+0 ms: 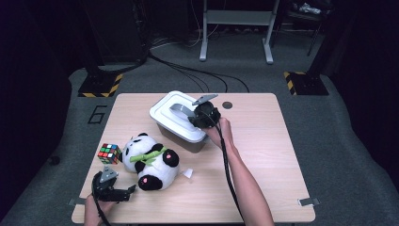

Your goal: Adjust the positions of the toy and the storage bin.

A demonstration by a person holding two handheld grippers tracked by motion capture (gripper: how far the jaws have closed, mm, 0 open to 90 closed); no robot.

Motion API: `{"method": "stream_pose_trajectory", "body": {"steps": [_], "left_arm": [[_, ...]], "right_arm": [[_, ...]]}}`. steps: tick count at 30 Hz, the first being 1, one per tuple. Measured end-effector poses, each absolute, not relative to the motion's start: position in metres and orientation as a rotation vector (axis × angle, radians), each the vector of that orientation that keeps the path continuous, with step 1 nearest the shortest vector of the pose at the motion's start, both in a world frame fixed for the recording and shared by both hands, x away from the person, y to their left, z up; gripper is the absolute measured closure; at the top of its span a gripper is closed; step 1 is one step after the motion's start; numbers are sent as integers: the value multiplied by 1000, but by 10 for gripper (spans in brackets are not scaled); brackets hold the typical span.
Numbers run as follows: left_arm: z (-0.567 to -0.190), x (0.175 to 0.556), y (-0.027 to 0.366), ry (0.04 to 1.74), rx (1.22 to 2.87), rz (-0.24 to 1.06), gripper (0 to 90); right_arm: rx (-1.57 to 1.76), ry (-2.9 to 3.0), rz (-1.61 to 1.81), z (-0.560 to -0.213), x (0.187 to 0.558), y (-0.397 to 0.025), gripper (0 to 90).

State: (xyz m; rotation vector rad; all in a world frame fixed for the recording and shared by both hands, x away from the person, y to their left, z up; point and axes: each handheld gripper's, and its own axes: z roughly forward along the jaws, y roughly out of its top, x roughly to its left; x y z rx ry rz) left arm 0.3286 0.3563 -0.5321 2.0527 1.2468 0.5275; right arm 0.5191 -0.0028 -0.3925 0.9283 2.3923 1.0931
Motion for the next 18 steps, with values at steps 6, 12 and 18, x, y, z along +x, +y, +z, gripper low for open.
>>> {"method": "stream_pose_trajectory", "body": {"steps": [6,12,18], "left_arm": [[-532,329,356,1247,2053,527,0],[-532,329,356,1247,2051,528,0],[-532,329,356,1245,2048,529,2]], "right_arm": [[950,2382,1091,-393,514,-9,657],[929,2391,1073,-391,508,-13,661],[922,2401,1066,-390,498,-22,663]]}}
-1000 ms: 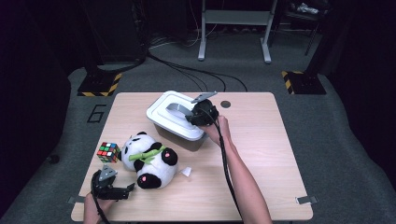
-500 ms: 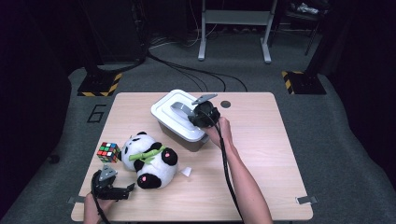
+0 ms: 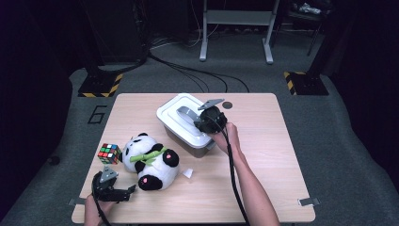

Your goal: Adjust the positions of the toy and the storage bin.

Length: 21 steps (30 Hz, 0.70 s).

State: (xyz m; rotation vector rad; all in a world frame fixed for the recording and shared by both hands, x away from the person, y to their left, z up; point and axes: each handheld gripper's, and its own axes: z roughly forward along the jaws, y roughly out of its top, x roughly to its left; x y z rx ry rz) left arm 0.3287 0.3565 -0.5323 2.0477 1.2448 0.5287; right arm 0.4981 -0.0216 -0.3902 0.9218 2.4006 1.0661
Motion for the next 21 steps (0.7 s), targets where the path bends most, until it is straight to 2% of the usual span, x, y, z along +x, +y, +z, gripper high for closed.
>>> {"method": "stream_pose_trajectory", "body": {"steps": [21], "left_arm": [[-532,329,356,1245,2047,529,1]], "right_arm": [[966,2390,1058,-391,459,-47,666]]}}
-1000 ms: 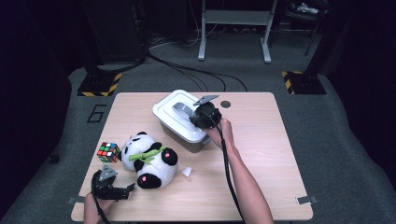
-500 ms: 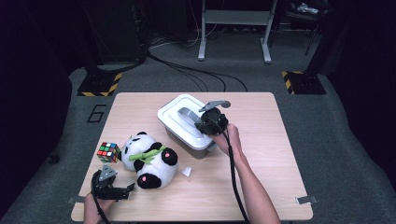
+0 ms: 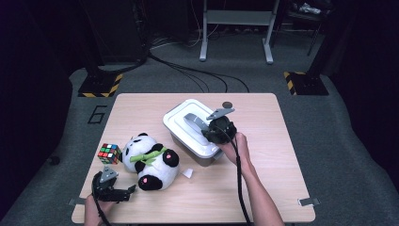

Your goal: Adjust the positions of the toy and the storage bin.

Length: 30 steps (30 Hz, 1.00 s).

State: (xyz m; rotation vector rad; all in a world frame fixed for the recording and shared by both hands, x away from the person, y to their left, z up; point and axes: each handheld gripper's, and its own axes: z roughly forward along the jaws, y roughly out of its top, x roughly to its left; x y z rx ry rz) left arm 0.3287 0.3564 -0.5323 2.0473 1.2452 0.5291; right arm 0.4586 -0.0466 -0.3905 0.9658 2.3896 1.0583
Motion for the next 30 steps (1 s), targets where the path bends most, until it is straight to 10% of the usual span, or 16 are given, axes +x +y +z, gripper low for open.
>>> {"method": "stream_pose_trajectory", "body": {"steps": [30], "left_arm": [[-532,329,357,1247,2048,525,2]], "right_arm": [[1084,2352,1066,-391,423,-56,665]]}}
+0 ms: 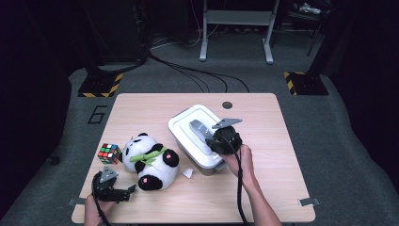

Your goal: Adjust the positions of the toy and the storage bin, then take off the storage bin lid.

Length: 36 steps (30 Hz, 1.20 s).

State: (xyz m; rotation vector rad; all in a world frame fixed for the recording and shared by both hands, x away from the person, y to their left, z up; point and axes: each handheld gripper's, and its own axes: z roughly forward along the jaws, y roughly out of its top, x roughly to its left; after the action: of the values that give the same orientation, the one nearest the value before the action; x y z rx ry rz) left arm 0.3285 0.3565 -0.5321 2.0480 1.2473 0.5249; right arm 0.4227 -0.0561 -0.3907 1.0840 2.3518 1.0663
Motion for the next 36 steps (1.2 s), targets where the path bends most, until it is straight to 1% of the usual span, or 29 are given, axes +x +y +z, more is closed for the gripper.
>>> {"method": "stream_pose_trajectory", "body": {"steps": [6,8,9,11,12,15,17,18,19,23,24,28,29,30,31,36], "left_arm": [[-532,329,356,1245,2047,529,2],[-532,329,356,1246,2050,529,1],[-532,329,356,1245,2048,529,1],[-532,329,356,1245,2048,529,1],[-532,329,356,1245,2047,529,1],[-532,329,356,1246,2050,529,1],[-532,329,356,1248,2051,527,1],[-532,329,356,1246,2048,529,1],[-532,329,356,1246,2050,529,1],[-532,329,356,1245,2047,529,2],[-532,329,356,1245,2047,529,2],[-532,329,357,1247,2048,525,4],[-532,329,357,1246,2048,525,3],[-532,329,357,1247,2047,525,4],[-532,329,357,1246,2048,525,4],[-532,329,357,1246,2048,525,4]], "right_arm": [[1070,2356,1044,-389,422,-54,664],[1062,2357,1032,-389,423,-54,648],[1069,2355,1022,-388,423,-53,584],[1063,2341,982,-386,425,-51,422],[1051,2346,987,-385,427,-50,368],[1055,2335,982,-380,432,-44,239],[1039,2342,975,-376,436,-39,219],[1013,2342,969,-374,438,-37,220],[1000,2335,980,-373,441,-35,252],[958,2360,947,-369,450,-24,404],[953,2361,950,-369,452,-22,425],[951,2389,924,-372,458,-15,557],[957,2395,919,-373,458,-14,603],[941,2396,916,-374,460,-14,628],[956,2395,910,-374,460,-13,649],[981,2394,924,-374,460,-15,663]]}}
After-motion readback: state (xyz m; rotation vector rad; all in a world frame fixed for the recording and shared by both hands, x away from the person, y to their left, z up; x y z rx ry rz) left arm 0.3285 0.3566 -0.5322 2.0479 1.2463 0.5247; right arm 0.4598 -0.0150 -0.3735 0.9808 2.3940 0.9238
